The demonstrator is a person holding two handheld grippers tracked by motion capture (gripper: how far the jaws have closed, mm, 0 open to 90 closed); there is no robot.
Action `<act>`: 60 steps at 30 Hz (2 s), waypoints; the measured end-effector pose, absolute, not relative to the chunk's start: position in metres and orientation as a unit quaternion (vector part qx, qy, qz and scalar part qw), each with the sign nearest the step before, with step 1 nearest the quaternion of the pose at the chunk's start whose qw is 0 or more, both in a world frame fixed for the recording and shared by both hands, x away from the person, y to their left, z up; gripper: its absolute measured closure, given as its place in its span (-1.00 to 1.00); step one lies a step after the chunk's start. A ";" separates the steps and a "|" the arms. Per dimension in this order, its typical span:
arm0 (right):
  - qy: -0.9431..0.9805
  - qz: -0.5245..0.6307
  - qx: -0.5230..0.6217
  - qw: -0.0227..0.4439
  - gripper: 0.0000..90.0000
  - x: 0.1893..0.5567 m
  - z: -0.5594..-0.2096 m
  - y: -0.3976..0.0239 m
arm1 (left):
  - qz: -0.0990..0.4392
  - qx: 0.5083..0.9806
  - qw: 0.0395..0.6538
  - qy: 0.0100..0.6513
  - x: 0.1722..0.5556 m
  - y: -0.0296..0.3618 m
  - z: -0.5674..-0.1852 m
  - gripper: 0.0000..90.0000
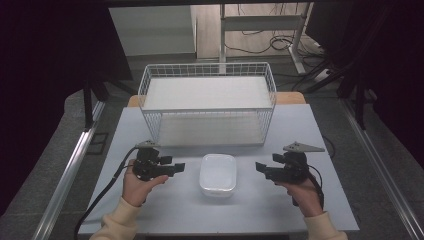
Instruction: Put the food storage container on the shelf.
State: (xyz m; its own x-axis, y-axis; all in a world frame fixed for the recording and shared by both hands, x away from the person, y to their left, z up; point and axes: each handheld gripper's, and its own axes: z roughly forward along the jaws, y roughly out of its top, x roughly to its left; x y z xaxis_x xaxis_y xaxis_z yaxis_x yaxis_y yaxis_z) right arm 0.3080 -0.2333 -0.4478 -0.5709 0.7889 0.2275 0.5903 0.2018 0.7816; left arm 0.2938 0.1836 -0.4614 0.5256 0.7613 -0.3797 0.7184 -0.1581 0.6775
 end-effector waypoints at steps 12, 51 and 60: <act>0.782 0.431 0.442 0.086 -0.56 0.308 -0.456 -0.216 | -0.016 0.757 0.430 0.492 0.303 0.174 -0.473 -0.30; 0.778 0.435 0.454 -0.001 -0.31 0.312 -0.487 -0.167 | -0.127 0.728 0.453 0.498 0.322 0.140 -0.497 -0.20; 0.767 0.436 0.469 -0.032 -0.16 0.315 -0.496 -0.161 | -0.146 0.731 0.449 0.492 0.324 0.138 -0.502 0.11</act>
State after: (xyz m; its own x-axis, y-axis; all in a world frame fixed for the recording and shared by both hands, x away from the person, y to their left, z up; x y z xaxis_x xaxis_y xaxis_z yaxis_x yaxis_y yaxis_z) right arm 0.3155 -0.1606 -0.4961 -0.5588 0.6914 0.4579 0.7471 0.1800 0.6399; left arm 0.3237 0.1380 -0.5024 0.4729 0.5886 -0.6557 0.8512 -0.1127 0.5126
